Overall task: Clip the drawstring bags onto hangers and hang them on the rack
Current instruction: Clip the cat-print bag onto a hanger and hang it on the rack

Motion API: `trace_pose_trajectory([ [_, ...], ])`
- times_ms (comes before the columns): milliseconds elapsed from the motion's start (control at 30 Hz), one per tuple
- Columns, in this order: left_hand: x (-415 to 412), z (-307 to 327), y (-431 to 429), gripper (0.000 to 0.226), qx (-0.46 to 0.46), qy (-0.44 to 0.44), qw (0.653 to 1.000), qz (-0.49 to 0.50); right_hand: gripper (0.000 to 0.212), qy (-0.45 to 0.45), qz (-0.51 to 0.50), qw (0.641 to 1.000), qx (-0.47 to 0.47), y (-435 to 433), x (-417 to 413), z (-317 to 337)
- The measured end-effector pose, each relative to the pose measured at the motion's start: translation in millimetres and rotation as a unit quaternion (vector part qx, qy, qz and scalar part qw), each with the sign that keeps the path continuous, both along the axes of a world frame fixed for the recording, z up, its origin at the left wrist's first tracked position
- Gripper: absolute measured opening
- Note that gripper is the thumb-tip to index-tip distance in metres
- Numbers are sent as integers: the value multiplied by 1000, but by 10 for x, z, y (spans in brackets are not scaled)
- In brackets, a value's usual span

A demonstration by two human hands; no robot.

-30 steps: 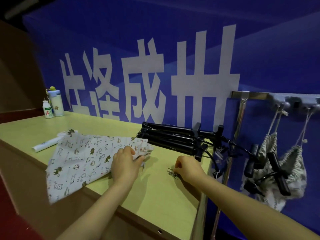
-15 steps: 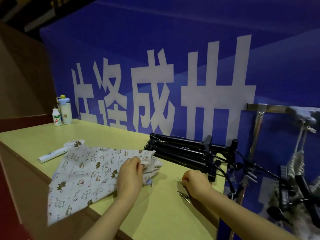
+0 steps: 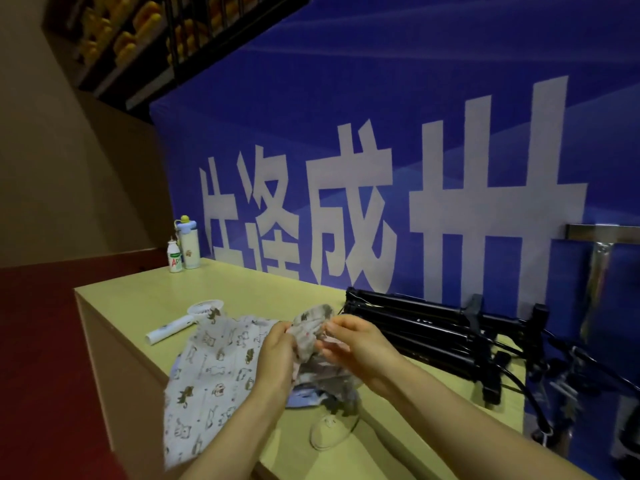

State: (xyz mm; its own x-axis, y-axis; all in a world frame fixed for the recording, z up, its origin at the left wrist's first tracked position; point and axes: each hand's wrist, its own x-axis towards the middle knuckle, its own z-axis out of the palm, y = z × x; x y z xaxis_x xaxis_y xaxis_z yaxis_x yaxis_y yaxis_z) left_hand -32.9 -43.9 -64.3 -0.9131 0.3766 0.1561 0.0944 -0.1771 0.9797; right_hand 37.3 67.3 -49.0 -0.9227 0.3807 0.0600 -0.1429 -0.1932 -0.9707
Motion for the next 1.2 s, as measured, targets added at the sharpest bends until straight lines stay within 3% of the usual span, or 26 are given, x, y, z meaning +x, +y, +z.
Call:
trace_pose_trajectory([
  [67,25,74,-87,18,29,-2,999,-28,13,9,13,1000,4,-102,-105,83],
  [133,55,211,-177,21,-20,60,998,-28,13,25,13,999,44,-210,-167,195],
  [267,11,590,-409,26,-89,170,975,112,11,58,40,994,82,-529,-244,504],
  [367,-27,836,-778,24,-49,169,959,223,12,67,89,987,119,-920,-243,716],
  [500,5,1024,-1515,29,-49,159,911,378,16,71,159,964,203,-1618,-107,794],
  [600,139,1079,-2041,31,-30,164,872,461,9,73,224,949,211,-2086,4,728],
  [733,405,1161,-2421,29,-28,184,824,535,22,83,253,936,230,-2464,174,669],
  [867,537,1126,-2454,33,-41,205,844,494,25,97,200,922,317,-2452,296,565],
  [1000,492,948,-2308,21,-141,119,930,317,24,126,72,964,222,-2075,440,534],
  [1100,488,803,-2082,27,-176,85,952,237,19,140,7,978,155,-1838,524,587],
  [1200,531,733,-1847,22,-182,58,971,141,16,125,55,983,125,-1875,635,560],
])
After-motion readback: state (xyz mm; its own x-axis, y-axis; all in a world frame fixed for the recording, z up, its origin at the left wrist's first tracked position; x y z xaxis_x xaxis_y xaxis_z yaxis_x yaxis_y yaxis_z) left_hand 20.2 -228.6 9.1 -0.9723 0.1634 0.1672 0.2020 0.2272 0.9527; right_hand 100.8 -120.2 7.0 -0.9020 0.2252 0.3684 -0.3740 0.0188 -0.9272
